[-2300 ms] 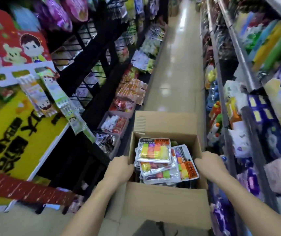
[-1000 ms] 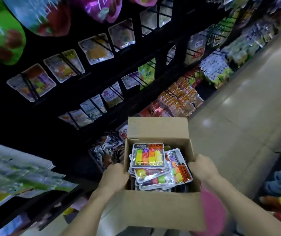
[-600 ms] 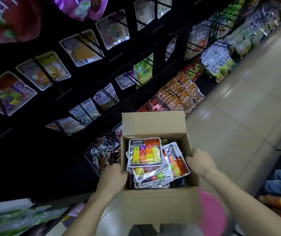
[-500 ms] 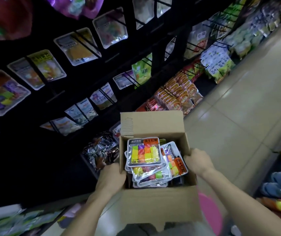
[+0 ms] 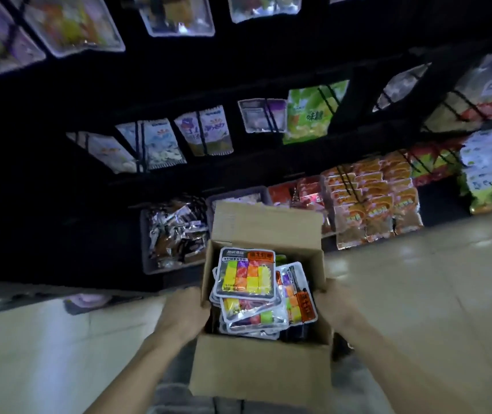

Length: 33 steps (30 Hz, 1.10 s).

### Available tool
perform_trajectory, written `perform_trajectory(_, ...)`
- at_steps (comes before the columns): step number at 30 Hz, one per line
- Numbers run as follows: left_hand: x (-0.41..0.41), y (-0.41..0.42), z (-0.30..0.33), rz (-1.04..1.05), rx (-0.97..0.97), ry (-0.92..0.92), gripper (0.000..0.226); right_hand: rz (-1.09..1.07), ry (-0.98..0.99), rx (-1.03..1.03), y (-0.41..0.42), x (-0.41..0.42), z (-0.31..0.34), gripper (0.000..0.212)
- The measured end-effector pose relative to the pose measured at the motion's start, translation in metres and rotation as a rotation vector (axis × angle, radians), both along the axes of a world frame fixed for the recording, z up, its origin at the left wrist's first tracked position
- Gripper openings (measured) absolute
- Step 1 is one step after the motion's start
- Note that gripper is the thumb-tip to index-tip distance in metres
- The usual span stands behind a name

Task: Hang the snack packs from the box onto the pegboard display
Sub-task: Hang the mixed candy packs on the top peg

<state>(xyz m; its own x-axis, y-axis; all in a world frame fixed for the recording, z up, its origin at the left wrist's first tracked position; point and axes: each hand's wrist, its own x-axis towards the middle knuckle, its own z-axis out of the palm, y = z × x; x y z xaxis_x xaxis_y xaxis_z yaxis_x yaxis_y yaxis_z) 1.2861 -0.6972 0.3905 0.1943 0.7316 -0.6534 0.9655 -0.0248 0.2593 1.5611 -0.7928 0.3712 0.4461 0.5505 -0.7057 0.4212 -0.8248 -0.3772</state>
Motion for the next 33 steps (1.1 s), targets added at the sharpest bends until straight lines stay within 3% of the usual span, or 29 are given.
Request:
perform_trajectory(9,0.017,-0.041,-0.142,0.21,0.003,-0.035,0.021,0.351,-0.129,-0.034,0.018,0.034,-0.129,0.033)
perform_trajectory(13,0.003,-0.05,-0.215,0.243,-0.011,-0.033,0.027,0.395,-0.172,-0.017,0.014,0.027,-0.209,0.019)
perform_trajectory(16,-0.009,-0.048,-0.269,0.251,0.003,-0.031,0.022,0.482,-0.151,-0.058,0.016,0.016,-0.258,0.022)
perform_trajectory(26,-0.034,-0.047,-0.403,0.286,0.068,-0.032,0.02,0.425,-0.147,0.038,0.041,-0.005,-0.386,0.02)
perform_trajectory(29,-0.03,-0.062,-0.418,0.297,0.041,-0.015,0.014,0.41,-0.168,0.001,0.025,-0.008,-0.409,0.025)
perform_trajectory(33,-0.032,-0.06,-0.426,0.359,0.071,-0.056,0.021,0.355,-0.157,0.049,0.031,-0.02,-0.426,0.03)
